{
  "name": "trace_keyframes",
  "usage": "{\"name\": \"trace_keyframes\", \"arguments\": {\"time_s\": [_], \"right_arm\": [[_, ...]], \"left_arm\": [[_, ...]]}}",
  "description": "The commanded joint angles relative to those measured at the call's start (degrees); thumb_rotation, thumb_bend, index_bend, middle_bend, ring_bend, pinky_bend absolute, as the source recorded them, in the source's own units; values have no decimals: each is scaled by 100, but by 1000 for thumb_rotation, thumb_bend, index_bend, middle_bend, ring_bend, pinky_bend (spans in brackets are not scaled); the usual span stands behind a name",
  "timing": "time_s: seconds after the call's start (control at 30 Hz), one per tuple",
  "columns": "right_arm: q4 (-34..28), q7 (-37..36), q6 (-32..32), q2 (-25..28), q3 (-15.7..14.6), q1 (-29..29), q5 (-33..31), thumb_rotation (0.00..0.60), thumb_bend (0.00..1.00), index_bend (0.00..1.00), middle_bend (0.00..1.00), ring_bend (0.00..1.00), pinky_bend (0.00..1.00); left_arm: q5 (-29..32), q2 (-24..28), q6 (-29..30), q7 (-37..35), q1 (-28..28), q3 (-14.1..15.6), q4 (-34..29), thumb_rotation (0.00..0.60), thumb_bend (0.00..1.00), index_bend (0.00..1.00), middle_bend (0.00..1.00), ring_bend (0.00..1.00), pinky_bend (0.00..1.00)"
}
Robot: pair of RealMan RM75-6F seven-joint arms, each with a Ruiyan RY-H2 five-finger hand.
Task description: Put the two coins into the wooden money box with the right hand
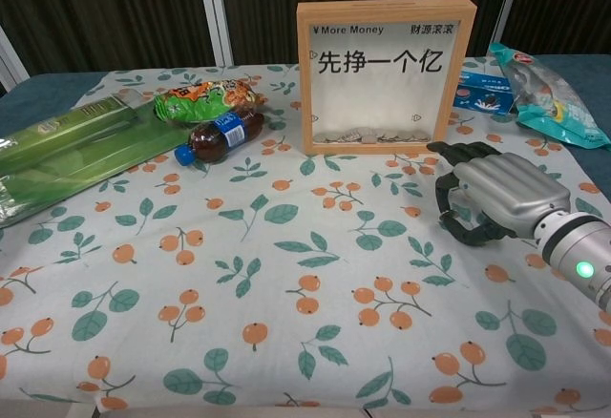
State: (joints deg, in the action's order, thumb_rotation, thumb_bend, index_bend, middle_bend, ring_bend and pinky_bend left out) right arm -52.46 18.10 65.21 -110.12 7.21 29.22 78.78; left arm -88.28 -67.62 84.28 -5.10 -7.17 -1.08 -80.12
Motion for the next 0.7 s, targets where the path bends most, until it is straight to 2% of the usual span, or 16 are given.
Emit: {"name": "trace_keyframes", "arguments": {"time_s": [0.03,0.2,0.37,0.7], "right_arm": [[26,-6,18,-15,1,-1,11,600,385,704,53,0,0],[70,-11,75,-38,22,-1,28,600,384,688,54,0,0],[77,-75,125,-34,20,5,79,600,384,602,55,0,0],[117,-217,251,-41,24,24,190,600,402,638,77,0,0]], "left_arm": [[5,-1,4,-5,1,-6,3,599,341,0,0,0,0],[-3,-7,21,-9,8,-3,8,599,341,0,0,0,0],[-4,-18,17,-4,5,-3,9,599,342,0,0,0,0],[-29,10,18,-83,5,10,-31,597,343,0,0,0,0]]}}
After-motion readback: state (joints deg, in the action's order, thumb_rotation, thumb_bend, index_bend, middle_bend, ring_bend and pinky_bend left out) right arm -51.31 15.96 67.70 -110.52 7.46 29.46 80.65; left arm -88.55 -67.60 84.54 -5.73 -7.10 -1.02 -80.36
